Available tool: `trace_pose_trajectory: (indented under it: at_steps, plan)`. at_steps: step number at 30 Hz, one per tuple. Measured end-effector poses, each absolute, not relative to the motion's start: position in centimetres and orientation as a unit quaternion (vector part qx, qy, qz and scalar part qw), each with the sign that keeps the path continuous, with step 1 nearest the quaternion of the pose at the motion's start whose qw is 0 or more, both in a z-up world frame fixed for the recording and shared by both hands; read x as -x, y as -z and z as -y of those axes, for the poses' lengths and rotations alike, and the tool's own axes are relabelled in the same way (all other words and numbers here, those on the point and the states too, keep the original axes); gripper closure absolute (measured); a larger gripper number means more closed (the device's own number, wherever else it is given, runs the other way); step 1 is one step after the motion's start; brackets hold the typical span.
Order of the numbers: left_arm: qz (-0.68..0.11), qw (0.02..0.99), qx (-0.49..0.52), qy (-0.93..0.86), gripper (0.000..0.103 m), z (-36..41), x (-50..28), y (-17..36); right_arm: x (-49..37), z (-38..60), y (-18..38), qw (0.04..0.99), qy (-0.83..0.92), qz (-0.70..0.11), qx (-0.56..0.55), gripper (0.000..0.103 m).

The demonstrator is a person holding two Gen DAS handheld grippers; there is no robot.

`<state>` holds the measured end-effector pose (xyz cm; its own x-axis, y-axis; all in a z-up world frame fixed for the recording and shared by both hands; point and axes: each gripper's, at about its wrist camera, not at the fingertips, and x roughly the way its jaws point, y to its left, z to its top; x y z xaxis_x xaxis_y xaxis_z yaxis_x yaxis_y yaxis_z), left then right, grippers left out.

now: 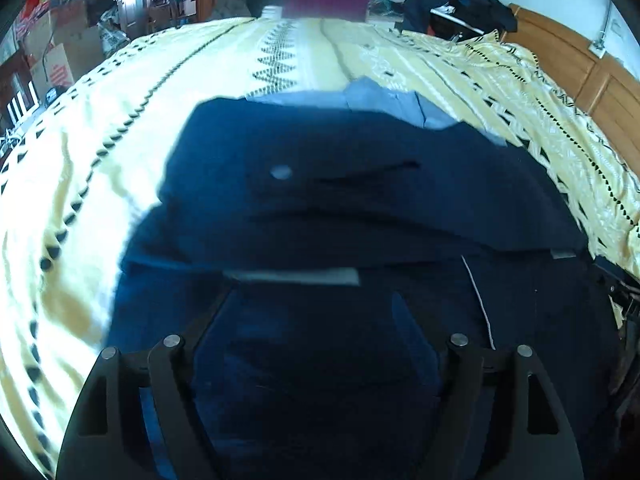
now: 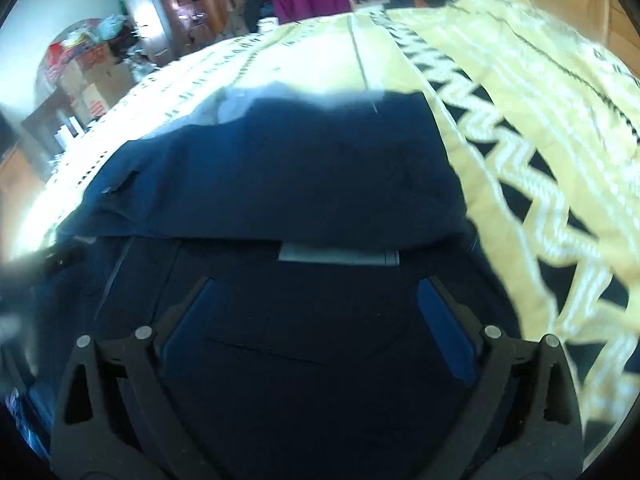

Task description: Fold small clothes

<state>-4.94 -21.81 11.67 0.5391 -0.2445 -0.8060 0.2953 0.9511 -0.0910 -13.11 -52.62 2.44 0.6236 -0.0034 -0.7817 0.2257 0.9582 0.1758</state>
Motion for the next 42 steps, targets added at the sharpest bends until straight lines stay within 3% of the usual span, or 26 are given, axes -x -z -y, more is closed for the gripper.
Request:
trace_pose_trajectory:
  at_steps: [7,10,42]
  plan:
    - [-0.462,0.874,-0.05,0.142,0.0,23.7,5.0,-9.1,12.3,51.7,0.0,0.882,0.101,-0.451,-0.089,0.0]
    - [-0.458,0.877,-0.083,0.123,0.0,24.6,5.2,-8.9,12.4,51.7,0.1,0.884,0.102,-0.447,-0.089,0.0]
    - [-0.446,0.887,-0.065,0.103,0.0,25.0,5.1,-8.2,12.1,51.4,0.4,0.884,0.108,-0.447,-0.076,0.0]
